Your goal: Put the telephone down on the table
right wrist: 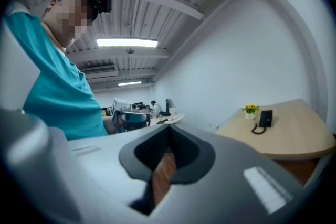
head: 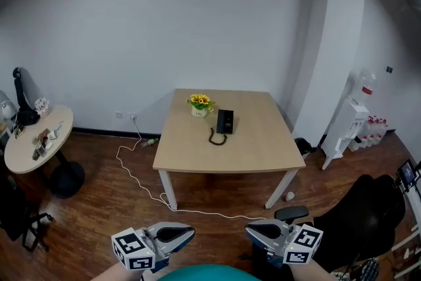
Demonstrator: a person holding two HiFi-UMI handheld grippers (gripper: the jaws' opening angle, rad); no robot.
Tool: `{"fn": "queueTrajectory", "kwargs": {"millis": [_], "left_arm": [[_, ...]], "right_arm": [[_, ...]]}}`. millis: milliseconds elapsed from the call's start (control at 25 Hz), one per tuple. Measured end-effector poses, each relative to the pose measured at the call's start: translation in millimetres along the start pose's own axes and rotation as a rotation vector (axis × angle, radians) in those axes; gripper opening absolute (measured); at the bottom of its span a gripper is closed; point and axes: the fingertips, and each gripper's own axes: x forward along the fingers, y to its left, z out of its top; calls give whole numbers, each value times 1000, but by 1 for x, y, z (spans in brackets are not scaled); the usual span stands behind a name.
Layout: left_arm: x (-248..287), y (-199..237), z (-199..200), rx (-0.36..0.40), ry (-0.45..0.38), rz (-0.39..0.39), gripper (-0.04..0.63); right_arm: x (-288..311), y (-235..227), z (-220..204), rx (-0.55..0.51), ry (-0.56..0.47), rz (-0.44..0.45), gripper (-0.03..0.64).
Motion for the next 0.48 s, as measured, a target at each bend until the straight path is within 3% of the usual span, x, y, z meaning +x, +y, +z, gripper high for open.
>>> {"fn": "queueTrajectory", "kwargs": {"millis": [280,480], "left_arm": [[51,-58,-24,-42,-30,15,6],[68,-75,-28,-51,-38,15,6]], "right_arm": [[-67,6,-22,40,22,58,2],[-76,5,-28,39,22,82,0]]}}
